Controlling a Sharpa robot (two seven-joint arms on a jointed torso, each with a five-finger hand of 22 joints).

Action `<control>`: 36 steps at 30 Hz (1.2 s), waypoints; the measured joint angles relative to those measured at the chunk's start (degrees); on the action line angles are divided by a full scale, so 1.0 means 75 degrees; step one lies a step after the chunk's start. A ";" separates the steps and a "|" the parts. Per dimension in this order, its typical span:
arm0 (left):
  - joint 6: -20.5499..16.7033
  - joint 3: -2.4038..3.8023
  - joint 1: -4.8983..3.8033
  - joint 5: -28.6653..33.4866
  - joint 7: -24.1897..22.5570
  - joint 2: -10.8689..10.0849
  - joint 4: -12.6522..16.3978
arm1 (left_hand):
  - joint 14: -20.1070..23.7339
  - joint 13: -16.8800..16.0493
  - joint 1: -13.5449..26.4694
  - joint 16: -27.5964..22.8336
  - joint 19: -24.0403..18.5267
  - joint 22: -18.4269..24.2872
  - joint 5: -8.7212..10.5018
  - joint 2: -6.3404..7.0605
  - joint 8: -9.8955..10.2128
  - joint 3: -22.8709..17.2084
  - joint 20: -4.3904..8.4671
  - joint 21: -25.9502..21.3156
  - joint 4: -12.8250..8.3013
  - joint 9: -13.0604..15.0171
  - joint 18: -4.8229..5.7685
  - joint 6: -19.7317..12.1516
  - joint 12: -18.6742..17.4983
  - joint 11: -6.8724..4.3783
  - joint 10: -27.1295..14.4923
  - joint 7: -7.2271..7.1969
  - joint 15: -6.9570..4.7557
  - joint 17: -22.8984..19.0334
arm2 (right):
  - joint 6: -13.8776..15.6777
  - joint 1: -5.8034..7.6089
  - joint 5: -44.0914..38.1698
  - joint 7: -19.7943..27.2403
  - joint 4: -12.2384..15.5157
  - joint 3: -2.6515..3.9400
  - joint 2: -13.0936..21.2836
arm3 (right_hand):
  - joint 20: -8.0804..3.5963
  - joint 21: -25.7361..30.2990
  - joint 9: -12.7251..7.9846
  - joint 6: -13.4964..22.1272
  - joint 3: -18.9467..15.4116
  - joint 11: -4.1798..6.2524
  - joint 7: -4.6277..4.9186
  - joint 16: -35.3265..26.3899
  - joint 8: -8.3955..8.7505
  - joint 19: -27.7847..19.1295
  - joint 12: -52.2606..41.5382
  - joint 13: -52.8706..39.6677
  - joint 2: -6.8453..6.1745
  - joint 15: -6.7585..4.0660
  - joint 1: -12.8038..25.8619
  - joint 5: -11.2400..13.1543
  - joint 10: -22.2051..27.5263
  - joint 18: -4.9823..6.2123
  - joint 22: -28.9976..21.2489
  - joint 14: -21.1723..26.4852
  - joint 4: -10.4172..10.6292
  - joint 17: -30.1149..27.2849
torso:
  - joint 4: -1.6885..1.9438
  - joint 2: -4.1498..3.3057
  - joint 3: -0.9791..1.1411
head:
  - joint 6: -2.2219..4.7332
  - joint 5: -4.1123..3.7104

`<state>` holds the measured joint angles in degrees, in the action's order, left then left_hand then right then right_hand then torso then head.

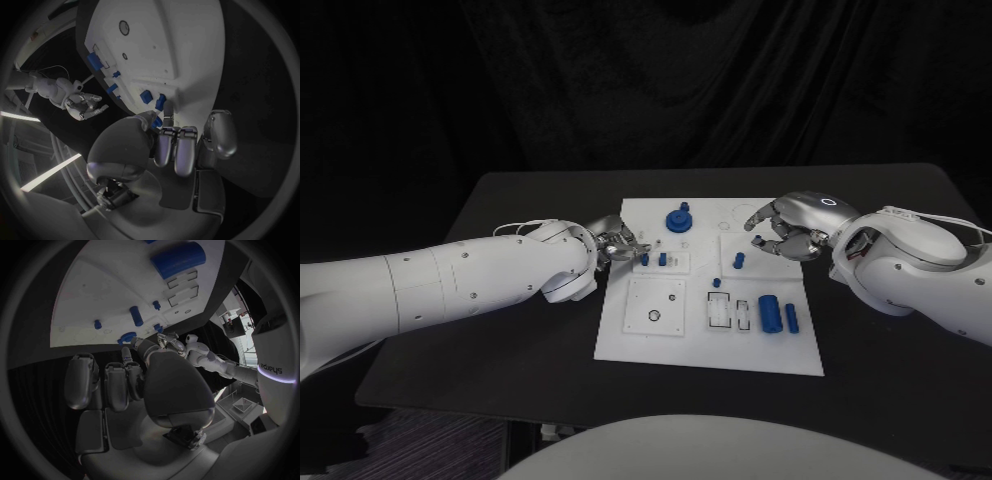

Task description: Assemble the parts on the task board

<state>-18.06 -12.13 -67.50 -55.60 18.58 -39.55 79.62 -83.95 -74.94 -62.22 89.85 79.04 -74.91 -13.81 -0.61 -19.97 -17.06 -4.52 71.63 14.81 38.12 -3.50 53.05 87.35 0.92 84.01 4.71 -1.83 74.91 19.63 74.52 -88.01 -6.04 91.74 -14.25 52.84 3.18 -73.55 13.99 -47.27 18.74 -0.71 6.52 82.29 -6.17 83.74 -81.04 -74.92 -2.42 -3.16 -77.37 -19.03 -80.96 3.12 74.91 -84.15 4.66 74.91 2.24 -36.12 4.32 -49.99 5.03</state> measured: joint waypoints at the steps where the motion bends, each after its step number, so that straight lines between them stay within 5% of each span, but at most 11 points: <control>1: 0.0011 0.0000 0.0003 0.0000 -0.0014 0.0000 -0.0002 | 0.0000 0.0000 0.0000 0.0000 0.0000 0.0000 0.0029 0.0000 0.0000 0.0007 0.0000 0.0000 0.0007 0.0018 0.0000 0.0000 0.0000 0.0000 0.0000 0.0000 0.0000 0.0000 | -0.0002 0.0000 0.0000 -0.0002 0.0000 0.0000 0.0001 | 0.0000 0.0000 0.0000 0.0000 0.0000 0.0000 0.0000 0.0000 0.0000 0.0000 0.0000 0.0000 0.0000 0.0000 0.0000 0.0000 0.0000 0.0000 0.0000 0.0000 0.0000 0.0000 | 0.0001 0.0000 0.0000 | 0.0000 -0.0001; 16: 0.0090 0.0002 0.0021 0.0000 -0.0171 0.0007 -0.0036 | 0.0000 0.0000 0.0100 0.0000 -0.0053 0.0000 0.0076 -0.0100 -0.0174 0.0193 0.0001 0.0000 0.0255 0.0280 -0.0001 -0.0001 0.0000 0.0000 0.0000 0.0000 0.0000 0.0000 | -0.0041 -0.0001 0.0000 -0.0021 0.0000 0.0000 0.0004 | 0.0000 0.0000 0.0001 0.0000 0.0000 0.0000 0.0000 0.0000 0.0000 0.0000 0.0000 0.0000 0.0000 0.0000 0.0000 0.0000 0.0000 0.0000 0.0000 0.0000 0.0000 0.0000 | 0.0001 -0.0004 -0.0001 | 0.0000 0.0018; 25: -0.0057 -0.0010 0.0052 -0.0380 -0.0069 -0.0196 0.0157 | -0.0006 0.0000 0.0796 0.0000 0.0225 0.0000 0.0432 -0.0231 -0.1905 0.1023 0.0219 0.0419 0.0259 0.2651 0.0000 -0.0252 0.0312 -0.0281 -0.0003 -0.0332 -0.0228 0.0000 | -0.0058 -0.0002 0.0000 -0.0032 0.0003 0.0000 0.0038 | 0.0000 0.0000 -0.0007 0.0000 0.0000 0.0000 0.0000 0.0000 0.0000 0.0000 0.0000 0.0000 0.0000 0.0000 0.0000 0.0000 0.0000 0.0000 0.0000 0.0000 0.0000 0.0000 | 0.0002 -0.0005 -0.0001 | 0.0000 0.0006; 32: -0.0111 -0.0007 0.0040 -0.1095 0.0177 -0.0435 0.0469 | 0.0014 0.0000 0.1133 0.0000 0.0291 0.0000 0.0618 -0.0297 -0.2307 0.1539 0.0285 0.0514 0.0270 0.3467 0.0000 -0.0304 0.0328 -0.0339 -0.0009 -0.0384 -0.0263 0.0000 | -0.0060 -0.0002 0.0000 -0.0041 -0.0004 0.0000 0.0057 | 0.0000 0.0000 -0.0013 0.0000 0.0021 0.0000 0.0000 0.0000 0.0000 0.0000 0.0030 0.0000 0.0000 0.0000 0.0000 0.0000 0.0000 0.0000 0.0000 0.0000 0.0021 0.0000 | -0.0003 -0.0006 -0.0002 | 0.0000 0.0033; 36: -0.0115 -0.0015 -0.0104 -0.1372 0.0190 -0.0505 0.0545 | 0.0014 0.0000 0.1194 0.0000 0.0291 0.0000 0.0603 -0.0298 -0.2307 0.1619 0.0285 0.0514 0.0263 0.3579 0.0000 -0.0311 0.0328 -0.0340 -0.0010 -0.0391 -0.0263 0.0000 | -0.0055 -0.0003 0.0000 -0.0043 -0.0005 0.0000 0.0068 | 0.0000 0.0000 -0.0022 0.0000 0.0021 0.0000 0.0000 0.0000 0.0000 0.0000 0.0030 0.0000 0.0000 0.0000 0.0000 0.0000 0.0000 0.0000 0.0000 0.0000 0.0021 0.0000 | -0.0007 -0.0005 -0.0004 | 0.0000 0.0061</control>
<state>-18.92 -12.24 -68.28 -65.89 20.01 -43.34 83.71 -83.84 -74.94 -53.26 89.85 81.22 -74.90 -9.28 -2.84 -37.27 -4.92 -2.38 75.48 16.78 64.96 -3.50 50.72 89.81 -1.62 83.94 1.78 -3.80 74.91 19.22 74.50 -88.01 -6.36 91.70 -14.24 53.35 3.18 -73.55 13.82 -47.27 18.90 -0.71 6.52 82.29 -6.17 83.74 -80.82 -74.92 -2.42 -3.16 -77.37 -19.04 -80.96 3.12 74.90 -84.15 4.82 74.91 2.18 -36.16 4.30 -49.99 5.49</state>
